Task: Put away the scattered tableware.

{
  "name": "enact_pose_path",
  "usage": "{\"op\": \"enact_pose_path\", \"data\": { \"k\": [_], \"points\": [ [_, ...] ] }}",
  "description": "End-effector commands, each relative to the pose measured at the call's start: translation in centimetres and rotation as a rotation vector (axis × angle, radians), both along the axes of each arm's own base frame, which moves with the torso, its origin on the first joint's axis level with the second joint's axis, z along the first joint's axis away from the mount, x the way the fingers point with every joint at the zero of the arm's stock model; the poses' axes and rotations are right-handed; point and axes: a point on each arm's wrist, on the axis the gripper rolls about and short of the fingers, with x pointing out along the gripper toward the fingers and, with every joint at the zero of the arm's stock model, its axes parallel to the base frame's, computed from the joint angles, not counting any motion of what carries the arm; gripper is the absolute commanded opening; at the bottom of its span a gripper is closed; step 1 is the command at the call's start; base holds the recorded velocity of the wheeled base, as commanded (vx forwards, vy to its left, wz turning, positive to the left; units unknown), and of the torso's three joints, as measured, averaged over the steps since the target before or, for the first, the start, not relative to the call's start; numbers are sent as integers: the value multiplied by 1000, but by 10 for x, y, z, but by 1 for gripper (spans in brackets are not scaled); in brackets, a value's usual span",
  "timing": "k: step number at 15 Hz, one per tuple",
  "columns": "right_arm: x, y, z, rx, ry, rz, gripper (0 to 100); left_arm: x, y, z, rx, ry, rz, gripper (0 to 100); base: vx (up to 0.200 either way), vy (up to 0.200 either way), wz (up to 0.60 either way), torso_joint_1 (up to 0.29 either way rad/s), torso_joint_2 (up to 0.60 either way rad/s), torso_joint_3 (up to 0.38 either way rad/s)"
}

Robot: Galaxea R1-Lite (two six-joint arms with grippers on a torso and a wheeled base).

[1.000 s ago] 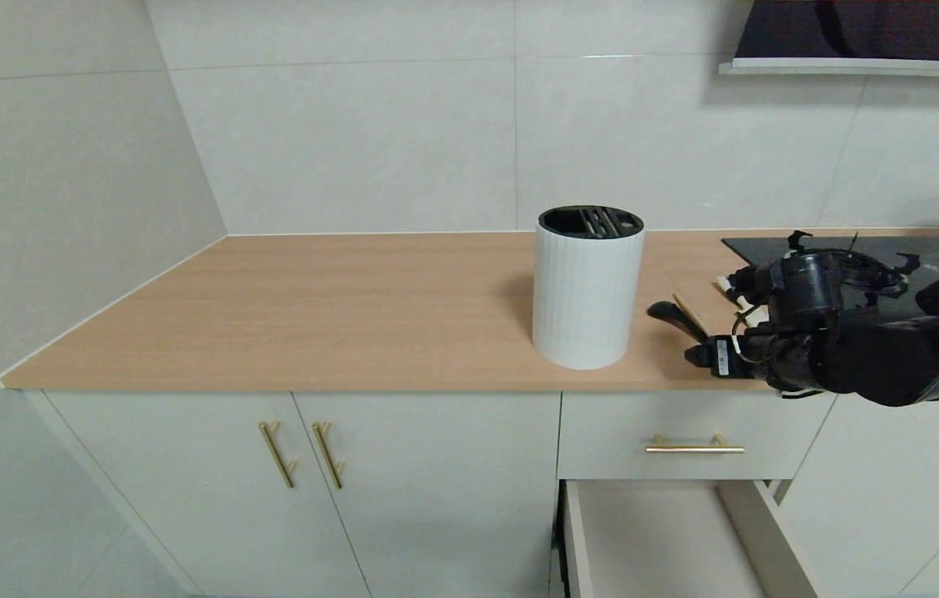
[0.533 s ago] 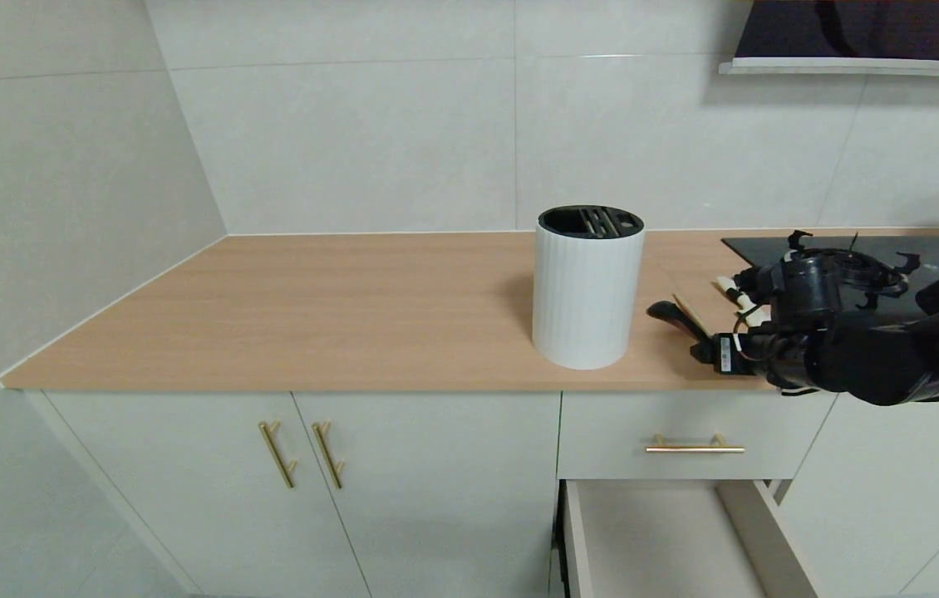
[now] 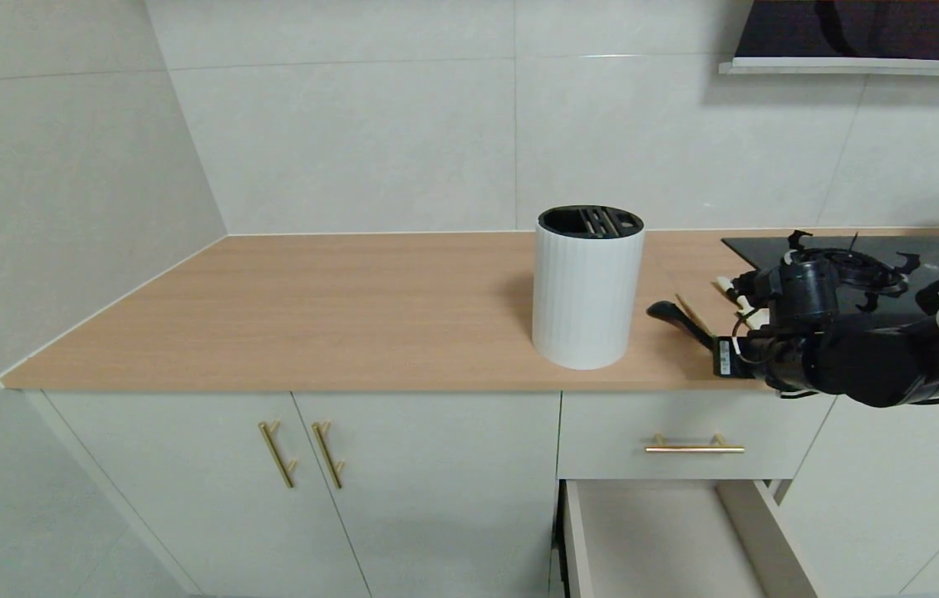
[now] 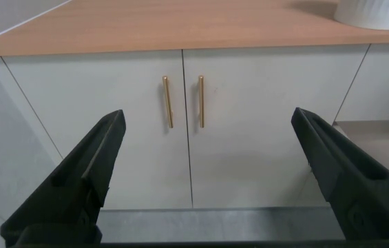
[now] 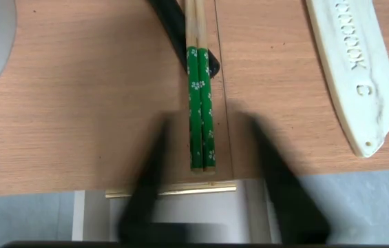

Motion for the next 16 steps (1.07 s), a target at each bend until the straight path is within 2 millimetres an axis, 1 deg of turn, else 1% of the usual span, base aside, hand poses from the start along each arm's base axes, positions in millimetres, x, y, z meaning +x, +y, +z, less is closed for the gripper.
{"op": "enact_pose_path", "data": {
  "k": [1, 5, 7, 8, 10, 11, 14, 16],
  "points": [
    [0, 0, 1, 1, -3, 1, 0, 0, 0, 0, 0, 1, 0, 100, 0, 0, 0, 0, 0, 0],
    [-1, 0, 4, 2, -9, 1, 0, 0, 0, 0, 0, 1, 0, 100, 0, 0, 0, 0, 0, 0],
    [-5, -1, 10, 5, -25, -1, 0, 0, 0, 0, 0, 1, 0, 100, 0, 0, 0, 0, 0, 0],
    [-10, -2, 19, 9, -41, 0, 0, 0, 0, 0, 0, -1, 0, 100, 0, 0, 0, 0, 0, 0],
    [-31, -4, 41, 17, -84, 5, 0, 0, 0, 0, 0, 1, 0, 100, 0, 0, 0, 0, 0, 0],
    [-46, -6, 49, 19, -93, 10, 0, 0, 0, 0, 0, 1, 0, 100, 0, 0, 0, 0, 0, 0],
    [-105, -11, 76, 22, -82, 39, 0, 0, 0, 0, 0, 1, 0, 100, 0, 0, 0, 0, 0, 0],
    [-138, -14, 86, 24, -64, 69, 0, 0, 0, 0, 0, 1, 0, 100, 0, 0, 0, 0, 0, 0]
  ]
}}
